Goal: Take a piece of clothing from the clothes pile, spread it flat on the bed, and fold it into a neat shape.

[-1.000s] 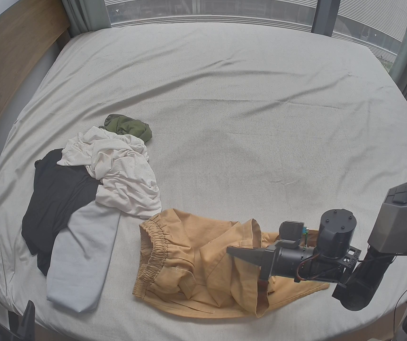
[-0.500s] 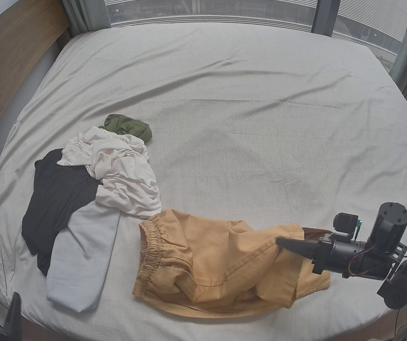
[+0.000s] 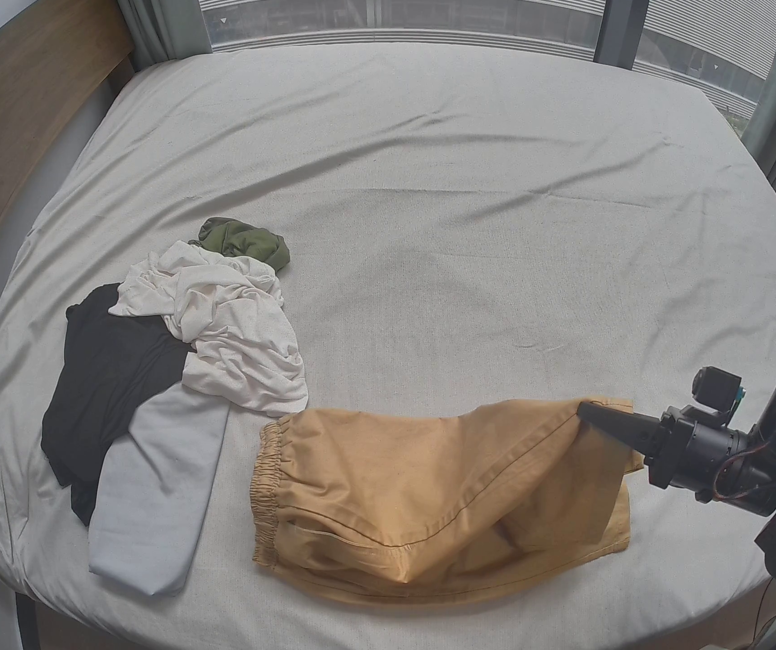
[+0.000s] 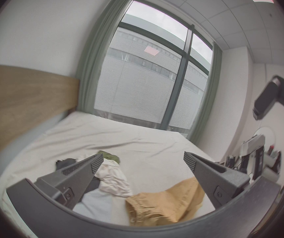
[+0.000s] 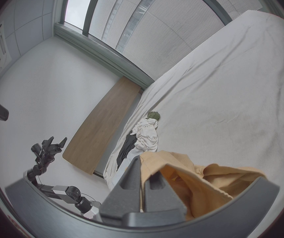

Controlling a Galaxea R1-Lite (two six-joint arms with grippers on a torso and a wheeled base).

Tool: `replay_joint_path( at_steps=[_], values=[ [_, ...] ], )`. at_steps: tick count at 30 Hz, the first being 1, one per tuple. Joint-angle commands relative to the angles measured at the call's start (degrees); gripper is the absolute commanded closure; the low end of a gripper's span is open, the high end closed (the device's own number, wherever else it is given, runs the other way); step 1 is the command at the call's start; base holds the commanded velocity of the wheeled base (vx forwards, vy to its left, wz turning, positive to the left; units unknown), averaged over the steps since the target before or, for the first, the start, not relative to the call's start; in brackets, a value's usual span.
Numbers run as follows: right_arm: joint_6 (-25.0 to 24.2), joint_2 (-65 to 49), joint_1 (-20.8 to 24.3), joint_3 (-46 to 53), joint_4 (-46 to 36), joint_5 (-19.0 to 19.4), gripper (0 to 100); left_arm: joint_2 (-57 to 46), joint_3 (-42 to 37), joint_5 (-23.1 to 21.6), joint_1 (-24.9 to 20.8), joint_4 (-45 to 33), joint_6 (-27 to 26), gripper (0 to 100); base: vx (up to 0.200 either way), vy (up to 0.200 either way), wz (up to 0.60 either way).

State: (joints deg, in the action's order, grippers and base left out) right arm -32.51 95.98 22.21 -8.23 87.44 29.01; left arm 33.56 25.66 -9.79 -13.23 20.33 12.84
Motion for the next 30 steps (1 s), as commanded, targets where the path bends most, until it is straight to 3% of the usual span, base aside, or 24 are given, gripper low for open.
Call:
replay_joint_path(
  at_steps=[1,4,13,21,30],
  values=[
    [-0.1,-1.8,-3.3,0.3,-0.1,2.5,100,20.1,4.5,-8.3,-3.6,7.4,5.1,0,0.000,0.000,0.00],
    [-0.2,-1.6,-3.4,0.3,-0.1,2.6,100,24.0,5.0,-10.5,-3.6,9.0,5.1,0,0.000,0.000,0.00],
    [-0.2,1.1,-5.7,0.4,0.4,2.8,100,33.8,4.7,-10.5,-2.2,13.9,4.6,0,0.000,0.000,0.00],
    [-0.2,2.9,-11.8,-0.2,0.5,6.1,100,39.3,-1.2,-10.7,-1.5,16.5,5.2,0,0.000,0.000,0.00],
    [-0.3,3.7,-12.5,-0.6,0.5,6.2,100,40.9,-7.0,-14.0,-1.5,16.3,6.9,0,0.000,0.000,0.00]
  ],
)
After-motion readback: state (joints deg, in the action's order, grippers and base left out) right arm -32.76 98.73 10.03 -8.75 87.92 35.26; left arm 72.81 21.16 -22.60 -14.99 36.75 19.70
